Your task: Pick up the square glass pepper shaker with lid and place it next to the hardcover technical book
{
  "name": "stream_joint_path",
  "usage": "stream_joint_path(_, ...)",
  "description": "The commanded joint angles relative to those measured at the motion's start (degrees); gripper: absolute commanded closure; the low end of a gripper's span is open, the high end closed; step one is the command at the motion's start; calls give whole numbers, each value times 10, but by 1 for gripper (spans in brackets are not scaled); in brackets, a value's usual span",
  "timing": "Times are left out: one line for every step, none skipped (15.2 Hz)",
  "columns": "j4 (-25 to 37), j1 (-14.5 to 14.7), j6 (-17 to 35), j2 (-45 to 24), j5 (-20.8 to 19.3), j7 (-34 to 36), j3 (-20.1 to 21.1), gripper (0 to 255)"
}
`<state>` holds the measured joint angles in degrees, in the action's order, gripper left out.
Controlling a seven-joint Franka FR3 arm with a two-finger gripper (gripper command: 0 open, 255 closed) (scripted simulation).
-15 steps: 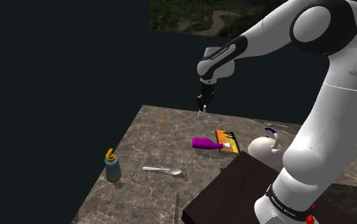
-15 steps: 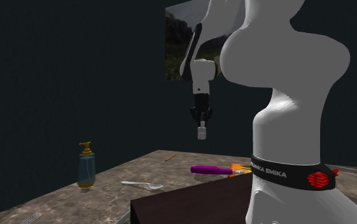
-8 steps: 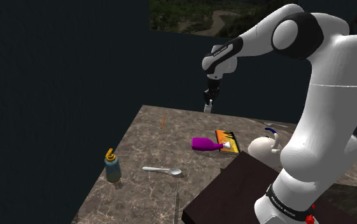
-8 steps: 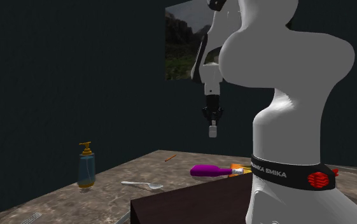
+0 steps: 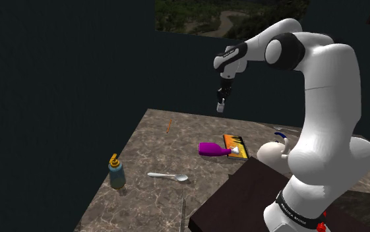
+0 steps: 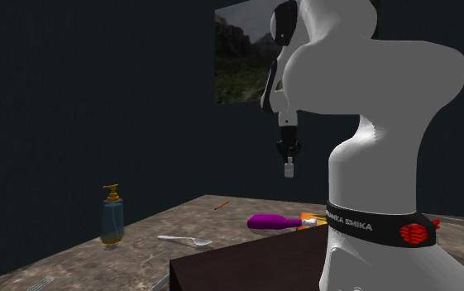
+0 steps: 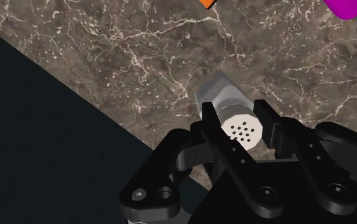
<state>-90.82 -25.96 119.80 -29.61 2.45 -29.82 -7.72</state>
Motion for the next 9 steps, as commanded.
stream_joint_path(29, -8, -7, -22, 3, -8, 0, 255)
stream_joint_path(26, -8, -1, -25, 3, -9, 0, 255)
stream_joint_path(23, -8, 5, -28, 4, -9, 0, 255)
stream_joint_path(20, -8, 11, -31, 4, -9, 0, 255)
stream_joint_path(18, -8, 17, -35, 5, -9, 1, 255)
stream_joint_path(16, -9, 23, -38, 5, -9, 1, 255)
stream_joint_path(14, -9, 28, -42, 6, -9, 1, 255)
stream_joint_path(11, -9, 34, -46, 6, -9, 2, 255)
stream_joint_path(10, -9, 40, -50, 7, -10, 2, 255)
